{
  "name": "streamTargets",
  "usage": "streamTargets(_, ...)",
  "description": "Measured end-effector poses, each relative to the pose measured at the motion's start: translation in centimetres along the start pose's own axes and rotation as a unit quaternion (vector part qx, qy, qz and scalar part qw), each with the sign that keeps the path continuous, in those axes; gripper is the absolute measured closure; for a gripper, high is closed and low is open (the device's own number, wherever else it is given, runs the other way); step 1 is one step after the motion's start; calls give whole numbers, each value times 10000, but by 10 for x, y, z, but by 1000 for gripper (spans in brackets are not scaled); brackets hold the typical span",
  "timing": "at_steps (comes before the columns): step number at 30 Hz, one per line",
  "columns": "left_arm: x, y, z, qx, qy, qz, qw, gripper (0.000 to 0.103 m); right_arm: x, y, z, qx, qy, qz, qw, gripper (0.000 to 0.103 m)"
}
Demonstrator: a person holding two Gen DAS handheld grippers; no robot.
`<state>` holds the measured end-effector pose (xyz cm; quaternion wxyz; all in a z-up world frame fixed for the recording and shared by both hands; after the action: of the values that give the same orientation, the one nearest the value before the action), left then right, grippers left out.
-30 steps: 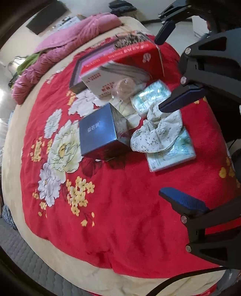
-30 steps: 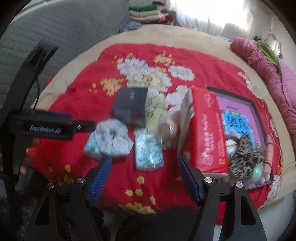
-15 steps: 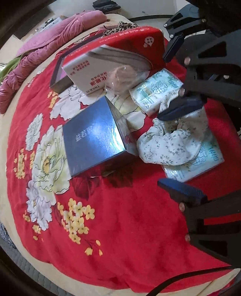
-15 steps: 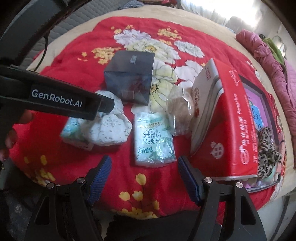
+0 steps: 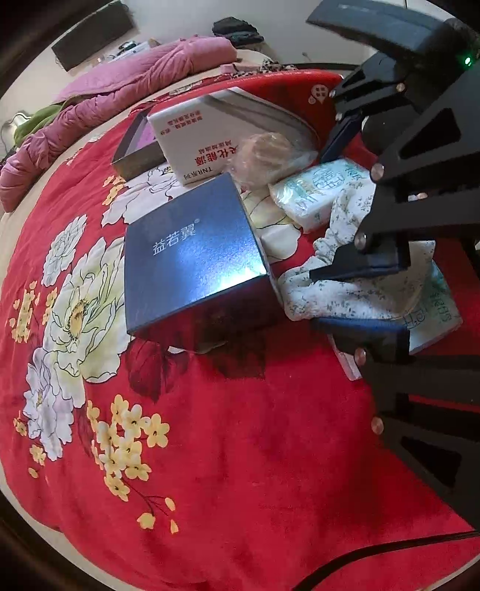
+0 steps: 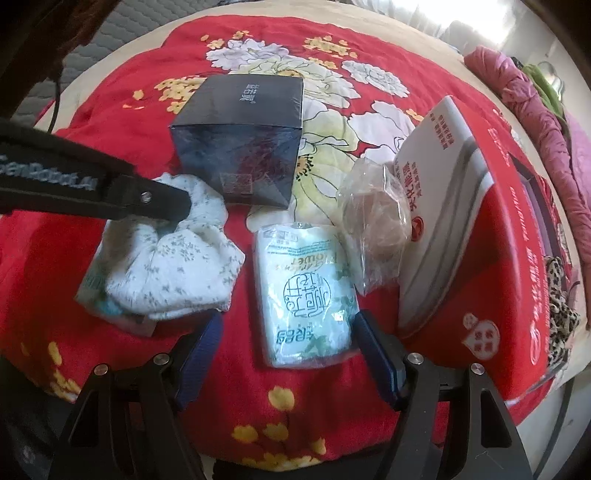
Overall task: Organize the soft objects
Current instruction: 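Grasp the white floral scrunchie with left tool while right tool grasps the green-white packet, then carry the floral scrunchie with left tool while right tool carries the packet to the tray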
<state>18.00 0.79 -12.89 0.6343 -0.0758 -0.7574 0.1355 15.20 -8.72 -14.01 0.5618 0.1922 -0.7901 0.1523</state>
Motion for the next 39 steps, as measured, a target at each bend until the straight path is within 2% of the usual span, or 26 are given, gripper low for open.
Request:
streamTargets(2,1,0,-2,11,-31,48,10000,87,-3,-3,-3,-49,-12,18,10000,41)
streamTargets(3,2,0,-3,37,-56,106,9999,89,-4,-6,-4,-110,-34,6,9999,51)
streamTargets(4,3,-1,-4,76,-72,193,9998,89,-3,-10,-5,-180,-52,-3,9998,55)
streamTargets(9,10,-4,-4,103,-193,263,9994,90,13,-20,-1,-450,-194,-366,9981,63)
streamTargets(17,44,-11,2,75,-590,226,9980,90,46,-19,15,-720,-389,-1179,9896,65)
streamTargets(20,61,-13,4,37,-742,190,9971,90,59,-17,16,-729,-482,-1305,9876,65)
streamTargets(30,118,-46,-1,-323,-1311,12,9908,90,120,-46,-1,-889,-1140,-1191,9823,65)
streamTargets(39,149,-101,0,-885,-1660,-284,9817,90,159,-85,-1,-1167,-1523,-1116,9751,65)
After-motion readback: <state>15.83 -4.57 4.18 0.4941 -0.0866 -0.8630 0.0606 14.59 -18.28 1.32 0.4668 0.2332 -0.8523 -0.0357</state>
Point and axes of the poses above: each gripper's, at about its wrist camera, not at the fingertips, and x roughly against the way its jaws point, y to its left, z to its underside, the point moved 7 cm from there along -x, roughly the way its jaws point, and after that the axes turned 2 degrees about -z, right-handed, at the moved point
